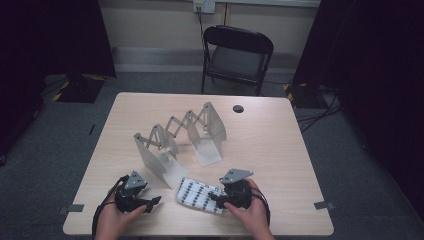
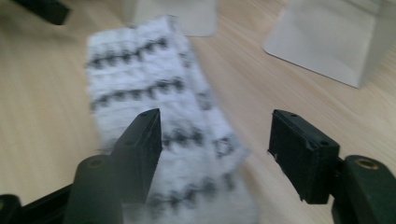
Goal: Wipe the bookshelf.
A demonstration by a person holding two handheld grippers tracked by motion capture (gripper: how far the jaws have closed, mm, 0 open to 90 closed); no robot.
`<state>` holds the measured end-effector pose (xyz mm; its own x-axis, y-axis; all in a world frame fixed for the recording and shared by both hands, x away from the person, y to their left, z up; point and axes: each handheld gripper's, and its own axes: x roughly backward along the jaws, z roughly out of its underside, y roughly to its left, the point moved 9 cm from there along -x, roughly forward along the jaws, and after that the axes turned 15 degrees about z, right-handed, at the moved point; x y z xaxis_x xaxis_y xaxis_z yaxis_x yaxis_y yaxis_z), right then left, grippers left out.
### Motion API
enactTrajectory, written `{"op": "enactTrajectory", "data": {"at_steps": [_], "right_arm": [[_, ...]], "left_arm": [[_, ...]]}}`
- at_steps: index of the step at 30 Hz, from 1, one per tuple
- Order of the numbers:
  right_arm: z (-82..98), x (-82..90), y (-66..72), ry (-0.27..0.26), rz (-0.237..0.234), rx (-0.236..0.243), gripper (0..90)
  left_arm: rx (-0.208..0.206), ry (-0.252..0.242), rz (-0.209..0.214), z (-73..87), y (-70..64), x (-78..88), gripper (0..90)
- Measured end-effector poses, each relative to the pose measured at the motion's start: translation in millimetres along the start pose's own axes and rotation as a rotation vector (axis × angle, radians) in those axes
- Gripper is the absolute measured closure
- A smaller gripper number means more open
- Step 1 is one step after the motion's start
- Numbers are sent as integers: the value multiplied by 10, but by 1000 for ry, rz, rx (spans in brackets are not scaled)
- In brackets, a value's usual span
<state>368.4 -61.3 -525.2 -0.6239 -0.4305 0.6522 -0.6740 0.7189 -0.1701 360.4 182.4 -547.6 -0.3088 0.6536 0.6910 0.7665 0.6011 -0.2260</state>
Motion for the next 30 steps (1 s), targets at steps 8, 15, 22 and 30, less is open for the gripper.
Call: {"op": "enactTrajectory", "data": {"at_steps": [8,15,22,30], "right_arm": [[41,-23,247,20,-60,51,409],[101,-188,289,60,-54,58,423],[30,-256,253,113,-8,35,530],[-15,-302,155,138,10,-16,717]], "left_arm": [[-3,1,-19,26,60,15,251],[-5,3,-29,85,143,37,230],[-32,-5,-40,98,178,92,221],[-32,-11,-46,155,203,75,213]]}}
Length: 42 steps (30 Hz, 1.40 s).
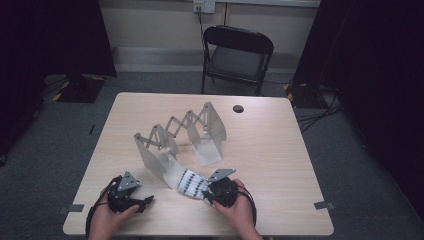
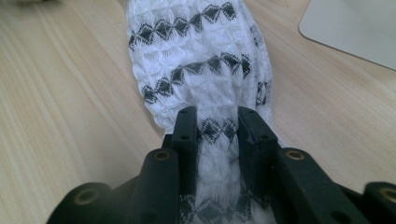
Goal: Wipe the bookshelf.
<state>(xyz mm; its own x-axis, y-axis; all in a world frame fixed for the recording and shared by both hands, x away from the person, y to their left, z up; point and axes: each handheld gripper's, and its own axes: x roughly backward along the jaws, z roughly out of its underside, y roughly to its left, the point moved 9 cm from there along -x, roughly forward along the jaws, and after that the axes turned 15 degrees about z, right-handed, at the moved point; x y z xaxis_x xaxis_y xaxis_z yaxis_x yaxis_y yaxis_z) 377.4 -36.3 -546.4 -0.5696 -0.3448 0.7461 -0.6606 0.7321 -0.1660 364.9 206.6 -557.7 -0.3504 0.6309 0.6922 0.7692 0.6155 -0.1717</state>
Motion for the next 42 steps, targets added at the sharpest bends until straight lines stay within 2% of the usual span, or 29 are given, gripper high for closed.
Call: {"op": "enactTrajectory", "data": {"at_steps": [1,4,5,7,8,11,16,19,23,26,28,30,32,33,38,42], "right_arm": [[-8,-3,-6,6,-4,-6,725],[-48,-2,-40,15,-6,-20,732],[-83,8,-73,12,3,-39,732],[-134,19,-99,1,7,-50,732],[-226,40,-121,-17,8,-59,732],[-311,47,-103,-30,-8,-66,732],[-476,-76,25,-23,-20,-45,730],[-547,-201,169,-19,-47,-32,726],[-610,-350,330,1,-58,0,710],[-653,-395,375,1,-69,-7,701],[-689,-432,407,-2,-74,-4,674],[-701,-467,431,-1,-71,8,612],[-716,-461,434,-12,-72,12,541],[-734,-422,422,-40,-86,9,450],[-696,-330,323,-46,-71,16,413],[-656,-209,233,-57,-68,24,441]], "left_arm": [[-7,4,0,8,10,10,209],[12,-25,4,29,26,7,180],[12,-25,4,34,29,9,161],[9,-28,-3,46,41,17,153],[13,-41,-4,44,37,5,138],[11,-47,-7,43,33,-7,119],[17,-51,-13,38,29,-15,105],[17,-52,-13,38,28,-15,105],[19,-50,-11,49,21,-8,105],[19,-50,-11,50,20,-7,105],[19,-50,-11,50,20,-7,105],[19,-50,-12,51,20,-6,105],[17,-50,-12,50,21,-5,105],[17,-50,-12,50,21,-5,105],[17,-49,-11,50,22,-5,105],[18,-49,-11,51,22,-5,104]]}}
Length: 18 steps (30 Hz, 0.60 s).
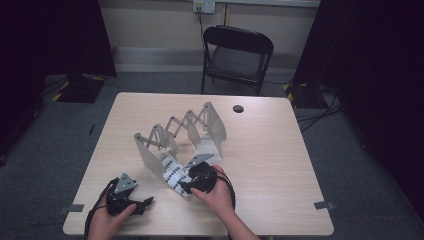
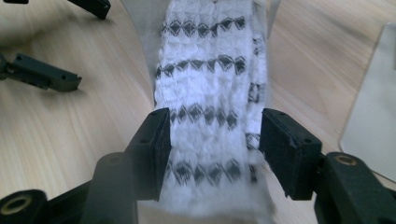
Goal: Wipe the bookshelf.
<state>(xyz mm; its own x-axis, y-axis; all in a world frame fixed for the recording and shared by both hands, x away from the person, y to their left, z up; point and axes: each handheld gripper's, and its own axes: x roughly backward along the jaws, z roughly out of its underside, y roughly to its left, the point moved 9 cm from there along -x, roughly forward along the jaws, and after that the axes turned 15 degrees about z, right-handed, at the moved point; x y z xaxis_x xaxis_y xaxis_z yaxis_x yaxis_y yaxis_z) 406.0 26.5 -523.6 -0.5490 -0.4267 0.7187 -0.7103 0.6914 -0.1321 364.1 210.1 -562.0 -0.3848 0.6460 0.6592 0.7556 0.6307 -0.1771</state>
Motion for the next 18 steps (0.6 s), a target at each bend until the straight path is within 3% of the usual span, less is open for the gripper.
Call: {"op": "enactTrajectory", "data": {"at_steps": [5,9,11,18], "right_arm": [[75,19,-52,19,-12,13,526],[108,-91,30,42,-24,51,546],[72,-170,95,39,-41,41,557],[-60,-274,128,34,-45,37,635]], "left_arm": [[0,0,-1,1,0,0,104],[0,0,1,1,1,-1,103],[-1,3,5,0,2,-2,99],[-1,3,4,-1,3,-4,97]]}}
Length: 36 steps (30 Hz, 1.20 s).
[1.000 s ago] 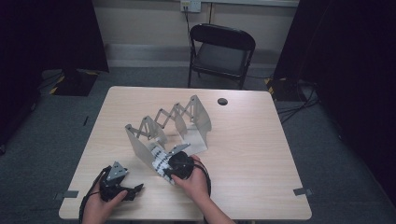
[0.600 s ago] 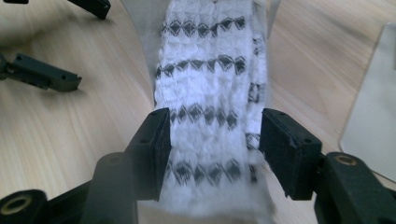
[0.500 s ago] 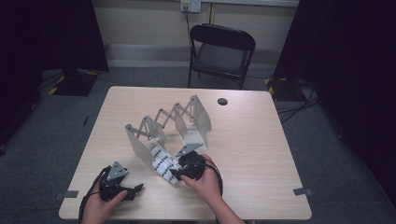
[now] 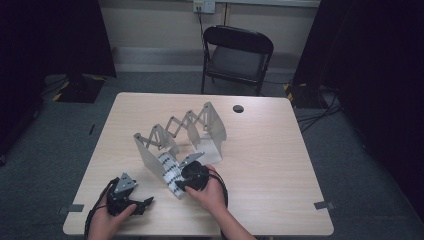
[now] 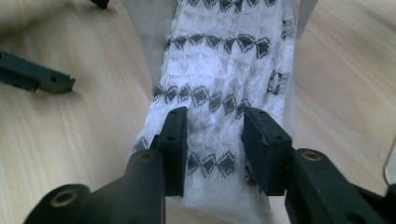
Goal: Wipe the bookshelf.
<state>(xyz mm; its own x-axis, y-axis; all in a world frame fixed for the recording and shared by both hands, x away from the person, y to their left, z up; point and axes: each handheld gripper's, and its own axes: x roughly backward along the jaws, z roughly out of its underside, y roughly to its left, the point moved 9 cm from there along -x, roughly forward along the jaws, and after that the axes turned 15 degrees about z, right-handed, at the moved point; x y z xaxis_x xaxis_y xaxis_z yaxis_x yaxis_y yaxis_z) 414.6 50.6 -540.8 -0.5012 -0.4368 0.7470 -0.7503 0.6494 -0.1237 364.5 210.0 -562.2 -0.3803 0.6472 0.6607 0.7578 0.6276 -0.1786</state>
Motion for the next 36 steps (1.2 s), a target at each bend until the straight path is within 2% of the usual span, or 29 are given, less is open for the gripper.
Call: {"op": "enactTrajectory", "data": {"at_steps": [4,9,16,19,24,27,36], "right_arm": [[-107,-78,6,-4,-1,-26,668],[-139,-131,28,-10,-1,-16,670],[-162,-194,22,-30,-5,-53,668],[-153,-199,34,-32,6,-39,671],[-138,-189,29,-42,3,-57,671],[-149,-193,34,-40,13,-40,672],[-171,-217,32,-33,12,-44,697]], "left_arm": [[0,0,-1,0,0,0,97],[0,0,-1,0,0,0,97],[0,1,-1,0,0,0,97],[0,0,-1,0,0,0,97],[3,-4,-2,-2,-2,-4,97],[4,-4,-4,-2,-3,-3,97],[5,-6,-4,-3,-4,-4,96]]}}
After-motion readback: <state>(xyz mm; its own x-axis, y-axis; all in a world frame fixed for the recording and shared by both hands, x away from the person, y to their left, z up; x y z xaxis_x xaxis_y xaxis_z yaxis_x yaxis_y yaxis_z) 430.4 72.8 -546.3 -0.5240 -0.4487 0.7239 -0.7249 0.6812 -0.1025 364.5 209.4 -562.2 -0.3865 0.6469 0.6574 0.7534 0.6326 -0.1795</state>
